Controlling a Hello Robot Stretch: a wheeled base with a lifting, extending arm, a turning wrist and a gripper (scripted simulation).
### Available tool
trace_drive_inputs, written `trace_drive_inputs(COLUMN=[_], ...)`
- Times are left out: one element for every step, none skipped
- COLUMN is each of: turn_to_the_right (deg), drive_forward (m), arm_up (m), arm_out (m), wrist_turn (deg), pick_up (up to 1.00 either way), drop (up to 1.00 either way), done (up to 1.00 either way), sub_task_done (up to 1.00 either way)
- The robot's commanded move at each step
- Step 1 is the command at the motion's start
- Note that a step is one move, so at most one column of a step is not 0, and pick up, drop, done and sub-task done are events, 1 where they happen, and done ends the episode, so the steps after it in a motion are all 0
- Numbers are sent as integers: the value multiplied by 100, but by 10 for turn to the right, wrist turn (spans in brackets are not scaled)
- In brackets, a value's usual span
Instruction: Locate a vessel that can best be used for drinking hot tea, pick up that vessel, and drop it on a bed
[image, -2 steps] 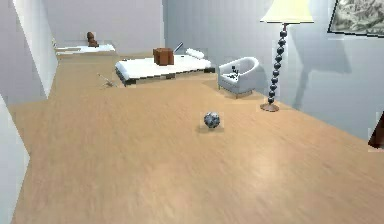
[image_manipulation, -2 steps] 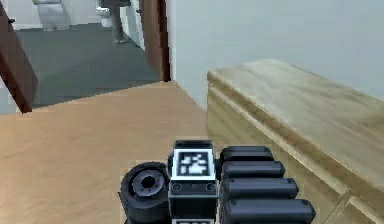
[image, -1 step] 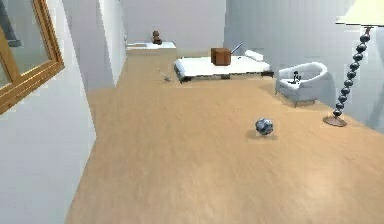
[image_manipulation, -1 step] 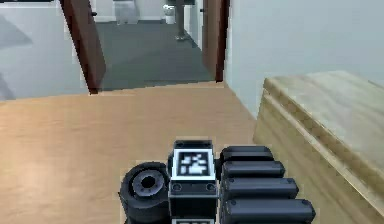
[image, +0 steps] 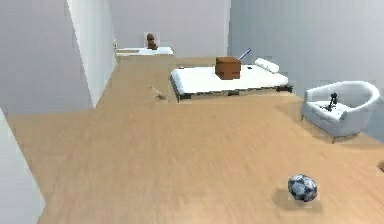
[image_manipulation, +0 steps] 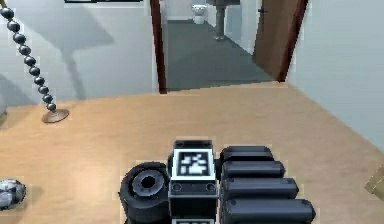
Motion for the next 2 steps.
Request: trace_drive_inputs(turn_to_the_right=[0,-60], drive_forward=[100,0], arm_up=[0,0], arm_out=[0,0], wrist_turn=[0,0], pick_up=[0,0], drop=[0,0], done=[0,0], sub_task_done=[0,0])
